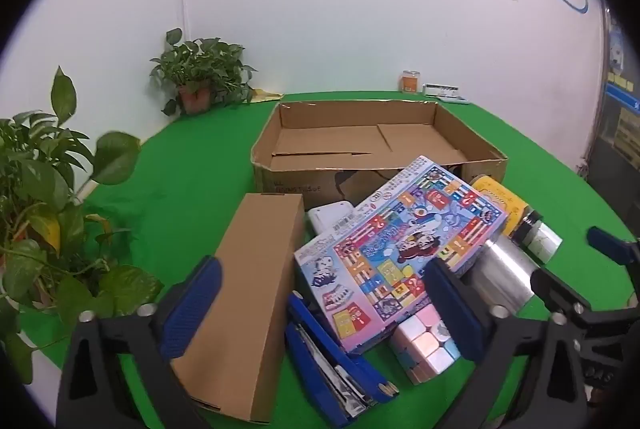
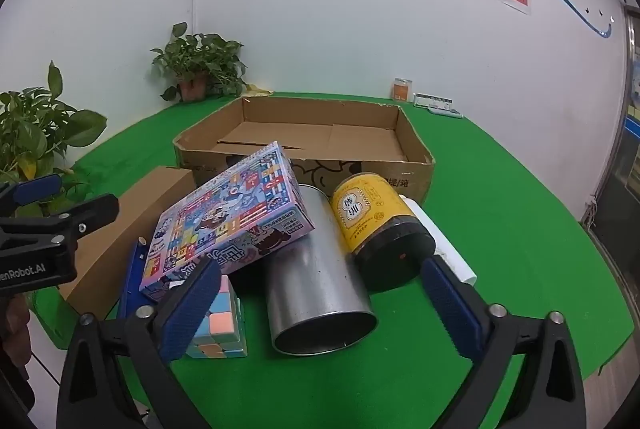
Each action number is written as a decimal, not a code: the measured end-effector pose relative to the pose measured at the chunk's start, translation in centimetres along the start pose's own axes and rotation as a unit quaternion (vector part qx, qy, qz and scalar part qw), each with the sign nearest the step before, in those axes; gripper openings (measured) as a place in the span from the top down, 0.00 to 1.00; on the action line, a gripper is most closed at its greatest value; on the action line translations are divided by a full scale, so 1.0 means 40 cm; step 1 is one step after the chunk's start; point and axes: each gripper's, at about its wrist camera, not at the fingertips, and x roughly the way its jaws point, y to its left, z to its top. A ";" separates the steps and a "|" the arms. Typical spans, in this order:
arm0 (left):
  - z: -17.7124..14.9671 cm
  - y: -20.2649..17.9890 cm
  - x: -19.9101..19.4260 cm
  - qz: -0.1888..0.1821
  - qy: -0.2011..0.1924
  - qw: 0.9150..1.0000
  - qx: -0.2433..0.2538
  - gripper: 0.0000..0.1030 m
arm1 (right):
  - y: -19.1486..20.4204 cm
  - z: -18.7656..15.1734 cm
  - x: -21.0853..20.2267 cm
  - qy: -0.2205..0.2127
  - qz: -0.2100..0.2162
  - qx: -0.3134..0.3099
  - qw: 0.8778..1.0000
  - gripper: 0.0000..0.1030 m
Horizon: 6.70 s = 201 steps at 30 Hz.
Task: Organize rigid objects
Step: 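Move both tools toward the flat brown cardboard piece beside the game box, then grasp the flat brown cardboard piece with the right gripper and lift it, then lower the cardboard piece into the open box and open the right gripper, then grasp the colourful board-game box with the right gripper and lift it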
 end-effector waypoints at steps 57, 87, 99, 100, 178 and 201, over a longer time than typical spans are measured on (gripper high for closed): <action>-0.016 0.059 0.072 -0.035 0.068 0.997 -0.025 0.01 | 0.076 0.013 0.055 0.024 -0.053 -0.058 0.997 0.00; -0.156 0.245 0.065 -0.056 0.145 0.986 -0.059 0.06 | 0.290 0.215 0.115 0.040 0.171 -0.063 0.983 0.00; -0.171 0.250 0.071 -0.038 0.162 0.985 -0.046 0.23 | 0.539 0.224 0.523 0.331 0.160 -0.018 0.930 0.01; -0.171 0.251 0.070 -0.038 0.163 0.985 -0.045 0.23 | 0.541 0.222 0.547 0.347 0.153 -0.011 0.925 0.00; 0.338 0.283 0.588 -0.033 0.198 0.977 -0.071 0.23 | 0.077 0.614 1.190 0.417 0.249 0.118 0.866 0.47; 0.277 0.230 0.519 -0.088 0.213 0.972 -0.047 0.40 | -0.171 0.559 0.541 0.214 0.154 0.093 0.960 0.03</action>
